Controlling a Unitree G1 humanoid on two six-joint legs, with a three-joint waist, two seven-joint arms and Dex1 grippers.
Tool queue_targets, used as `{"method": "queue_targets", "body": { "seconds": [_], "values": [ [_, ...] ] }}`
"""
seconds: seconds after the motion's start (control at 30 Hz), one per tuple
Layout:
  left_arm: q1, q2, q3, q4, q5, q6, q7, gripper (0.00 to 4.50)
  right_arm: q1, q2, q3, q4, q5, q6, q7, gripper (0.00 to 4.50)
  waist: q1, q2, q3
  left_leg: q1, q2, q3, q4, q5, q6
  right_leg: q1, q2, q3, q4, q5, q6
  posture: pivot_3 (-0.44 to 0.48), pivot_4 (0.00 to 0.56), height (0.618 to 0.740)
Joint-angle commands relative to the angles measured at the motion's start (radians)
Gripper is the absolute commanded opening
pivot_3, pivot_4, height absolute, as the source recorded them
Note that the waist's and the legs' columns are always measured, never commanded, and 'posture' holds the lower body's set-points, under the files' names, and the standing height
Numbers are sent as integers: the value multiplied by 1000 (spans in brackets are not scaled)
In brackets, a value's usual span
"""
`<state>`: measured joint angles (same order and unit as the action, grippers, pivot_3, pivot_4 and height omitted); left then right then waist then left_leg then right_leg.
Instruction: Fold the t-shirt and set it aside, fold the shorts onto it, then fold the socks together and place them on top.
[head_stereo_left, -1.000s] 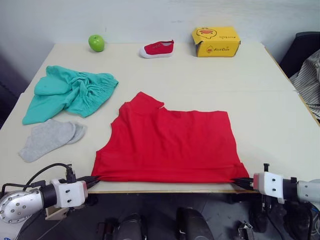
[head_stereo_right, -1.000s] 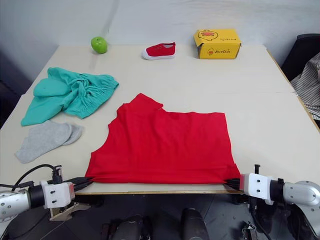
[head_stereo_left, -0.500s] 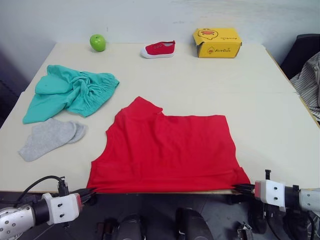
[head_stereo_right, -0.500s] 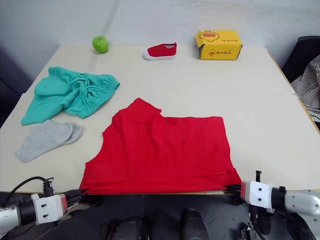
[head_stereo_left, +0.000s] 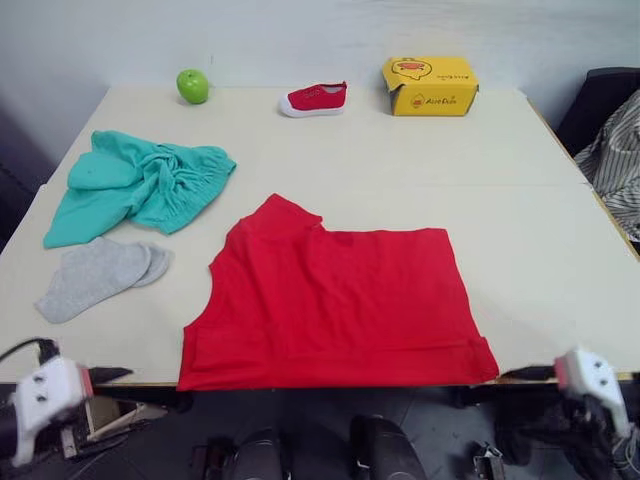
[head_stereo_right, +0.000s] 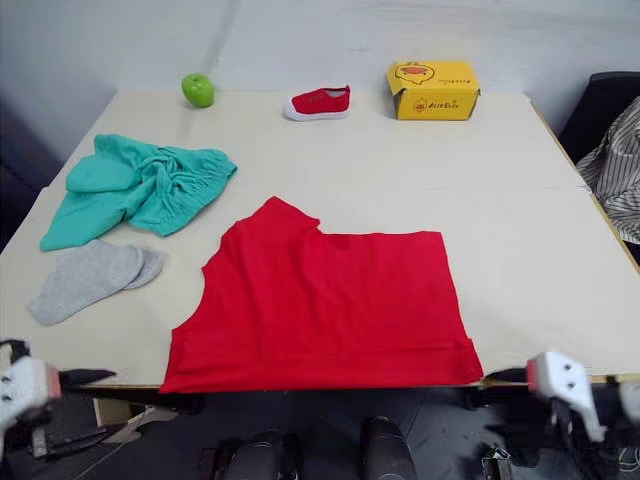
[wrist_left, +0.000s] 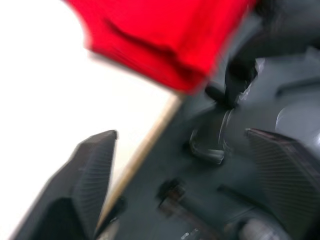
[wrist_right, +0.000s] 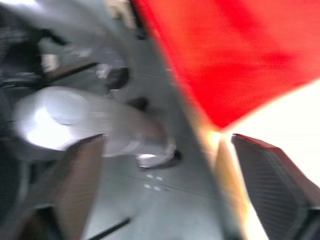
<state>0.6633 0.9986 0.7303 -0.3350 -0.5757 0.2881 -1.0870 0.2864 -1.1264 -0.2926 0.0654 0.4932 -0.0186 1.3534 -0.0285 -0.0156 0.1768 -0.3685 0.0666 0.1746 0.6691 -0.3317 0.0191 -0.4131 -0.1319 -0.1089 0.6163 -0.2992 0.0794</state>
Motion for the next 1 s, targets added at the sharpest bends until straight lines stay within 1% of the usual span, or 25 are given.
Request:
{"method": "queue_targets", "body": {
  "seconds": [0.03, 0.07, 0.1, 0.13, 0.17, 0.23, 0.3, 0.37, 0.4, 0.43, 0.47, 0.53, 0.63, 0.67, 0.83, 1.0],
  "values": [
    [-169, 41, -17, 48, -119, 197, 68, 4500, -181, -3, 17, 95, 20, 82, 26, 4478, 0, 2, 1, 0, 0, 0, 0, 0, 0, 0, 0, 0, 1, 0, 0, 0, 150, 740],
    [-270, 65, -66, 81, -140, 276, 114, 4500, -297, 6, 52, 141, 15, 140, 14, 4478, 0, 3, 1, 0, 0, 0, 0, 1, 1, 0, 0, 0, 2, 1, 1, 0, 150, 740],
    [-402, 80, -141, 123, -151, 330, 140, 4500, -442, 31, 93, 212, -3, 193, -6, 4478, -1, 5, 3, 1, 0, 0, 0, 2, 1, 0, 0, 0, 4, 2, 4, 0, 150, 740],
    [-514, 86, -205, 157, -155, 374, 156, 4500, -556, 55, 129, 276, -26, 213, -7, 4478, -2, 5, 4, 1, 0, 0, 1, 3, 0, -1, 0, 1, 5, 3, 3, 0, 150, 740],
    [-615, 76, -259, 189, -153, 401, 164, 4500, -649, 81, 161, 339, -56, 215, -2, 4478, -3, 6, 4, 0, -1, 0, 1, 6, -4, -3, 0, 1, 6, 3, 3, 0, 150, 740],
    [-802, 45, -372, 267, -118, 444, 183, 4500, -824, 143, 222, 487, -130, 174, 2, 4478, -3, 6, 4, -2, -1, 1, -1, 9, -9, -5, 1, 1, 7, 8, 12, 0, 150, 740],
    [-967, 6, -503, 356, -32, 454, 208, 4500, -991, 212, 258, 651, -189, 145, -18, 4478, -2, 6, 4, -2, -1, 1, -3, 10, -12, -6, 3, 0, 9, 7, 10, 0, 150, 740],
    [-1133, -63, -607, 450, 43, 450, 240, 4500, -1134, 269, 289, 814, -248, 130, -38, 4478, -2, 6, 4, -5, -2, 3, -3, 12, -15, -8, 9, 0, 11, 7, 10, 0, 150, 740],
    [-1221, -109, -647, 510, 77, 444, 264, 4500, -1199, 297, 306, 893, -280, 115, -52, 4478, -1, 6, 4, -8, -2, 4, -2, 12, -15, -10, 10, 0, 12, 7, 10, 0, 150, 740],
    [-1285, -142, -679, 561, 109, 436, 272, 4500, -1250, 321, 318, 959, -308, 107, -73, 4478, 0, 6, 4, -11, -2, 10, -2, 12, -15, -14, 11, 0, 12, 7, 10, 0, 150, 740],
    [-1343, -171, -712, 613, 144, 417, 271, 4500, -1293, 344, 330, 1018, -336, 101, -93, 4478, -1, 6, 4, -15, -1, 10, 0, 12, -15, -16, 13, 0, 12, 7, 10, 0, 150, 740],
    [-1435, -216, -757, 722, 205, 386, 271, 4500, -1356, 383, 348, 1109, -389, 84, -145, 4478, -3, 6, 4, -22, 1, 9, 6, 12, -15, -20, 15, 0, 12, 8, 11, 0, 150, 740],
    [-1521, -261, -792, 854, 263, 354, 259, 4500, -1409, 418, 373, 1193, -462, 71, -241, 4478, -10, 6, 4, -22, 1, 10, 7, 12, -15, -20, 15, 1, 11, 8, 13, 0, 150, 740],
    [-1535, -270, -797, 877, 273, 351, 245, 4500, -1419, 425, 373, 1210, -479, 74, -269, 4478, -12, 6, 4, -22, 0, 10, 7, 12, -15, -20, 15, 1, 12, 8, 13, 0, 150, 740],
    [-1593, -311, -792, 1022, 357, 282, 287, 4500, -1441, 471, 358, 1250, -525, 64, -298, 4478, -32, 6, 4, -22, 1, 9, 12, 12, -15, -20, 15, 2, 16, 9, 14, 0, 150, 740],
    [-1602, -320, -782, 1076, 383, 255, 260, 4500, -1453, 517, 323, 1264, -531, 62, -340, 4478, -42, 5, 4, -20, 2, 10, 14, 14, -15, -19, 15, 5, 22, 9, 15, 0, 150, 740]
  ]
}}
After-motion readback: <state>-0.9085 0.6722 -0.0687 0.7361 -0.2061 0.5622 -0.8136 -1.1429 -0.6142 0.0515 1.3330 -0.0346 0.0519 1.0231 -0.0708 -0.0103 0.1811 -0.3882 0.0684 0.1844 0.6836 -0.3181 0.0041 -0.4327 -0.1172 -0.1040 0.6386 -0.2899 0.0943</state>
